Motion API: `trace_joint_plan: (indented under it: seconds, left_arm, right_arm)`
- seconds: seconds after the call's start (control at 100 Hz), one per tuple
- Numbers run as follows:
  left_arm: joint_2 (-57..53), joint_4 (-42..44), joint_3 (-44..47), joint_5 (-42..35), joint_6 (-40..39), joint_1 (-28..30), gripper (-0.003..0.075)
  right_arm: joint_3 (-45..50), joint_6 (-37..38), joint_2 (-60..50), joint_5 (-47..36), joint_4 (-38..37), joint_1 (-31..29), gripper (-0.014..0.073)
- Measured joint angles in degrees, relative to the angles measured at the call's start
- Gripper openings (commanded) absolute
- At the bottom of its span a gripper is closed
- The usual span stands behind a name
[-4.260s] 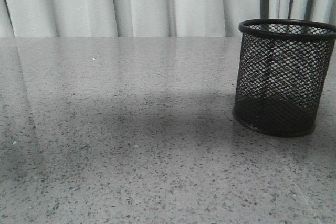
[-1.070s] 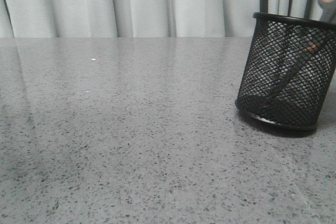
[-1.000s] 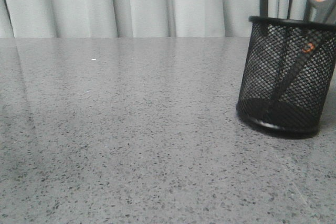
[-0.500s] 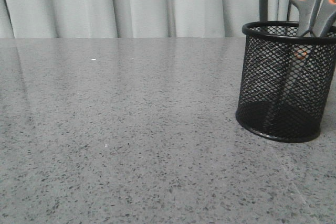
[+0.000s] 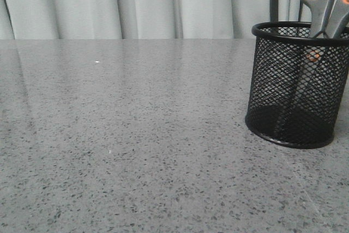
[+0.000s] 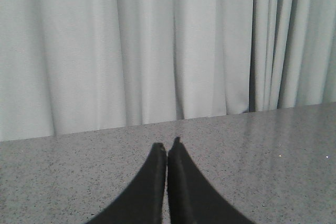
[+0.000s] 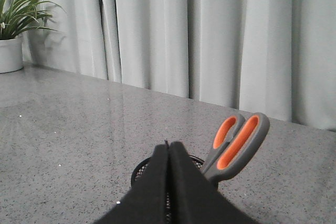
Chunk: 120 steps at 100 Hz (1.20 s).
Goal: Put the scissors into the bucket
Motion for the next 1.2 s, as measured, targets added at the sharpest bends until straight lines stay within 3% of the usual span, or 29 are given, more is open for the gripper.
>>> trace_joint_plan:
  seconds: [0.59,0.83,1.0,1.2]
  left_arm:
    - [-2.73,0.00,4.54,-0.12,0.00,0.00,-0.0021]
    - [-13.89,8.95,12.46,-0.25,0.00,3.94,-0.0021]
    - [-21.53,10.47,13.34,9.03,-1.12,14.18,-0.0021]
    - [-21.76,11.28,13.34,28.93,-6.36,25.53,-0.0021]
  right_arm:
    - [0.09,-0.12,0.00,-0.13,-0.09,0.00,-0.0065]
    - [0.09,0.01,0.00,-0.13,-0.09,0.00,-0.0065]
    - [0.09,0.01,0.00,-0.13,-0.09,0.00,-0.0065]
    - [0.09,-0.14,0.00,-0.27,-0.09,0.00,-0.0065]
